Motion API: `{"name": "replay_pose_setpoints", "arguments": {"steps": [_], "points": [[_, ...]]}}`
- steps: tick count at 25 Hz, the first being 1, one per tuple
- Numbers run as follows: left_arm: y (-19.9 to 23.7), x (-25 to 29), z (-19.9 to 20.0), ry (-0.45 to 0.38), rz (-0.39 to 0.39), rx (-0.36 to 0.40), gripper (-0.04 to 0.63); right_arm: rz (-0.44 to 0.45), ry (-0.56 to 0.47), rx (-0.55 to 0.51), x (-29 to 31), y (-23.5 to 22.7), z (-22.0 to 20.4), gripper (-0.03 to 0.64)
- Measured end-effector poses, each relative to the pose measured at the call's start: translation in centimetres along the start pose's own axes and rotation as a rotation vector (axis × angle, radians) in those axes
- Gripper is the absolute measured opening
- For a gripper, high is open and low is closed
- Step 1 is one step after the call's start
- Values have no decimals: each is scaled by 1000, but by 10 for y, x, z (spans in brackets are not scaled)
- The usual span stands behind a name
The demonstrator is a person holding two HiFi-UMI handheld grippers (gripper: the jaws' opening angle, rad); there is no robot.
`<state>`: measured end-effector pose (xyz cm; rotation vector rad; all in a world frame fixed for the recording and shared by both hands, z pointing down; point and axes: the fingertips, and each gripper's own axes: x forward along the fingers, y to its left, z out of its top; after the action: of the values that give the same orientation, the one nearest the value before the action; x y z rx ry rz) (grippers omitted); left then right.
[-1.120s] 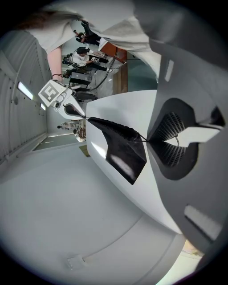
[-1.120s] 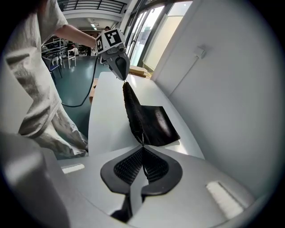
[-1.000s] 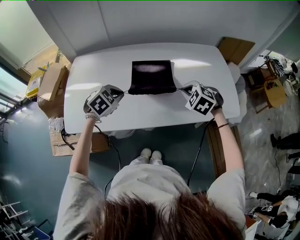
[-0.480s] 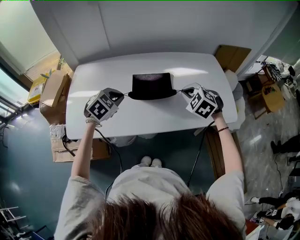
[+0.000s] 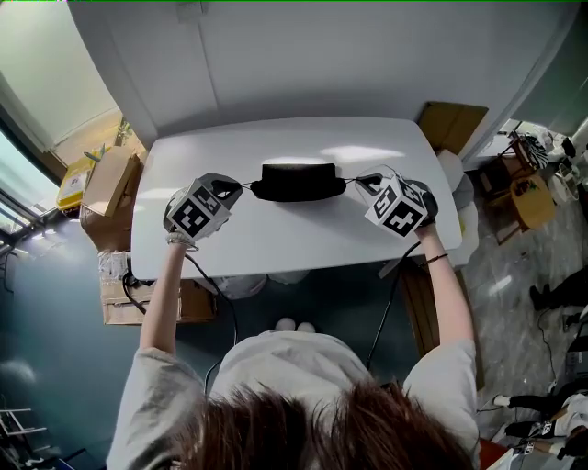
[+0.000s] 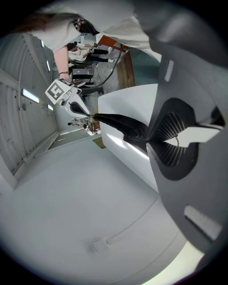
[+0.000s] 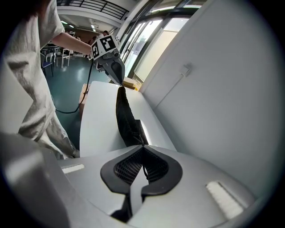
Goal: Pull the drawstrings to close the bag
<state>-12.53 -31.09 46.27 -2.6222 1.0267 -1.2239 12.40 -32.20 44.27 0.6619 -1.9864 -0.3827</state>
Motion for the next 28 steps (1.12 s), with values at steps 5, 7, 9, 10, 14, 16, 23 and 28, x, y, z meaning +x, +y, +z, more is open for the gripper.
{"name": "replay_pose_setpoints", "arguments": {"steps": [5, 7, 9, 10, 14, 16, 23, 28], "points": [[9, -7, 9, -24, 23, 5, 5, -25, -14, -6, -6, -9, 7, 17], [12, -10, 13, -33, 30, 7, 5, -35, -19, -9, -9, -12, 10, 17], [16, -13, 17, -42, 38, 10, 5, -45, -23, -11, -11, -17, 14, 17], [19, -15, 19, -47, 44, 11, 5, -50, -26, -12, -12, -19, 16, 17], [26, -21, 25, -65, 61, 17, 5, -68, -33, -20, -17, -24, 23, 17], [30, -24, 27, -74, 71, 20, 5, -76, -36, -23, -19, -27, 27, 17], [40, -34, 39, -126, 110, 26, 5, -112, -55, -26, -28, -37, 36, 17], [45, -41, 49, -164, 136, 38, 5, -140, -67, -31, -36, -44, 42, 17]]}}
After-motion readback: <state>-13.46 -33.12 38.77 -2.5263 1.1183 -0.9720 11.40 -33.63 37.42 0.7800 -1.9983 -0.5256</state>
